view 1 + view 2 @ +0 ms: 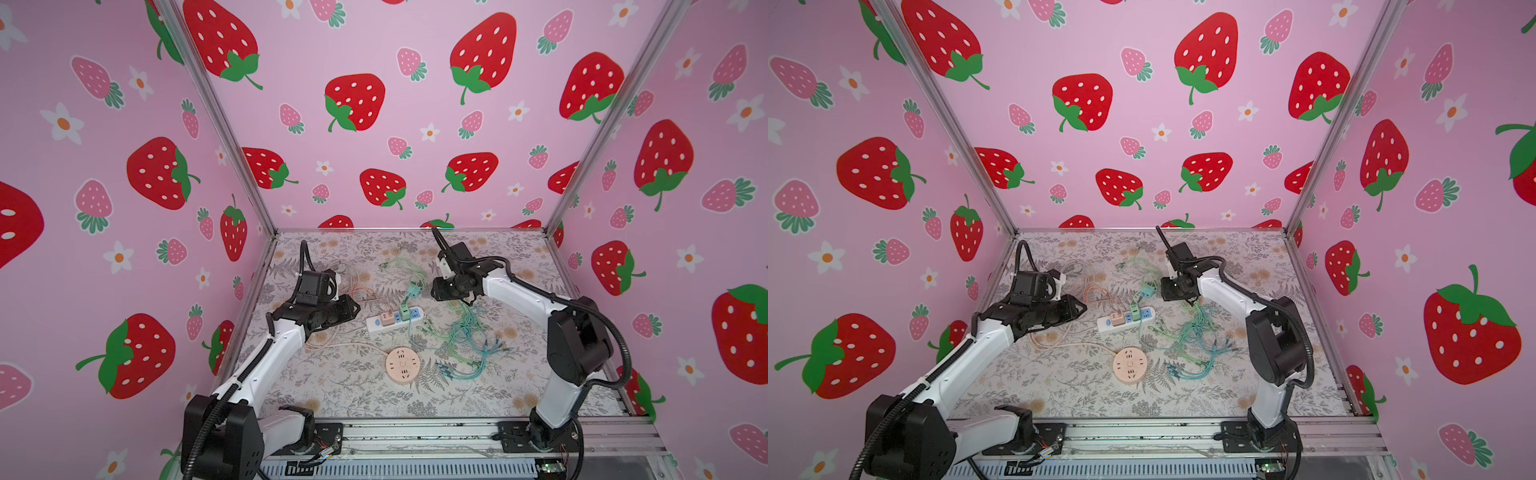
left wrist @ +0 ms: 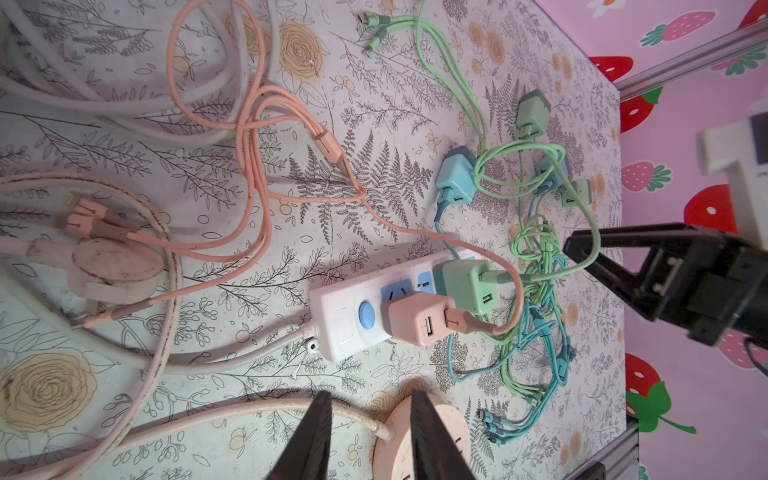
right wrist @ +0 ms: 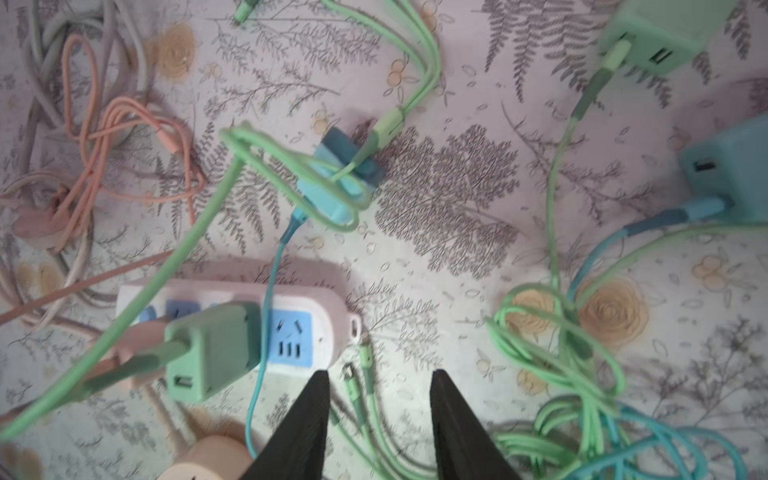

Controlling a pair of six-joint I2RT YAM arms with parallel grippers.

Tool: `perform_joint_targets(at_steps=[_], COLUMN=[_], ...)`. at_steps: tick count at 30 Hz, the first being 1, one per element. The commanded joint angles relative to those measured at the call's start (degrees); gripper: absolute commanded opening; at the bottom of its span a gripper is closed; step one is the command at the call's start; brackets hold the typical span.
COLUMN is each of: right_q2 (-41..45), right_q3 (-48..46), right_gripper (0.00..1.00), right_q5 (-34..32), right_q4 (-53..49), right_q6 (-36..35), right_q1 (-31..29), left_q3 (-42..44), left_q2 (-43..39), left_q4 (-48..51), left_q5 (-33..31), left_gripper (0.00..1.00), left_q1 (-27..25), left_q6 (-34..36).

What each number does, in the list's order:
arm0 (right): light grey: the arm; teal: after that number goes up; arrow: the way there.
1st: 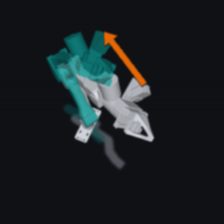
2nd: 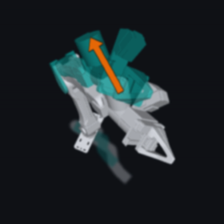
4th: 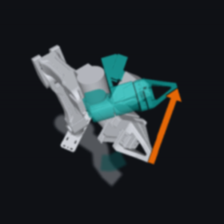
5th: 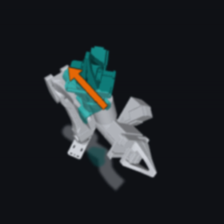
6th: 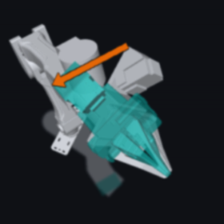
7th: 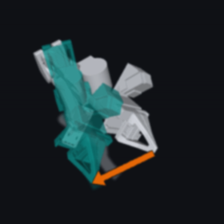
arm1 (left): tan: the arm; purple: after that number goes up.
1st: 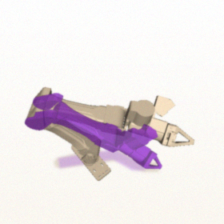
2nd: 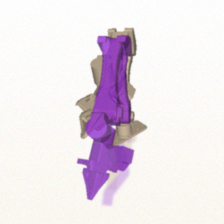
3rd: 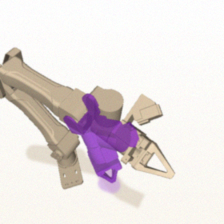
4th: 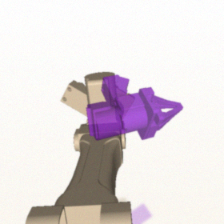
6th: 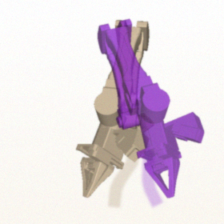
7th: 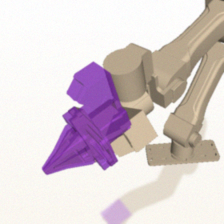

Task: Insert the plug
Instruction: 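Open the right gripper and raise it off the plugged charger, then move the right gripper over the teal charger among the green cables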

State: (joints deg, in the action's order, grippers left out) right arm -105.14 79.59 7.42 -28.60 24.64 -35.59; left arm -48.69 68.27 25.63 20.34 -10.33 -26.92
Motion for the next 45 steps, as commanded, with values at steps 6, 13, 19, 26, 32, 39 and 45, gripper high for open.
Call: perform_joint_targets(at_steps=[6,13,19,26,32,39,45], right_q2=[-11.83,-18.41,-24.02,-19.82,-12.90,-9.58,-8.58], right_q3=[10.45,18.61,26.25,22.05,13.25,3.90,-1.33], right_gripper=[0.34,0.31,0.29,0.34,0.49,0.51,0.57], right_q5=[5.06,8.83,10.43,4.79,-1.33,-0.69,-1.59], right_q4=[5.37,5.35,3.63,4.96,8.78,12.61,16.09], right_q6=[-4.94,-4.82,-5.28,-6.17,-0.59,4.03,6.96], right_q1=[1.84,1.84,1.84,2.06,3.89,3.24,1.51], left_q3=[-0.83,-0.25,0.13,0.84,0.27,-0.23,-1.07], left_q2=[-3.87,-5.85,-5.38,-5.25,-4.14,-3.57,-2.70], left_q4=[3.01,3.96,3.65,2.85,2.85,2.66,2.92], left_q5=[-1.44,-2.15,-1.83,-1.88,-1.75,-1.71,-1.16], left_gripper=[0.35,0.35,0.35,0.35,0.35,0.35,0.35], left_q1=[0.48,0.81,1.09,1.21,1.36,1.54,1.62], left_q6=[0.20,0.63,0.64,0.33,0.72,0.86,1.22])
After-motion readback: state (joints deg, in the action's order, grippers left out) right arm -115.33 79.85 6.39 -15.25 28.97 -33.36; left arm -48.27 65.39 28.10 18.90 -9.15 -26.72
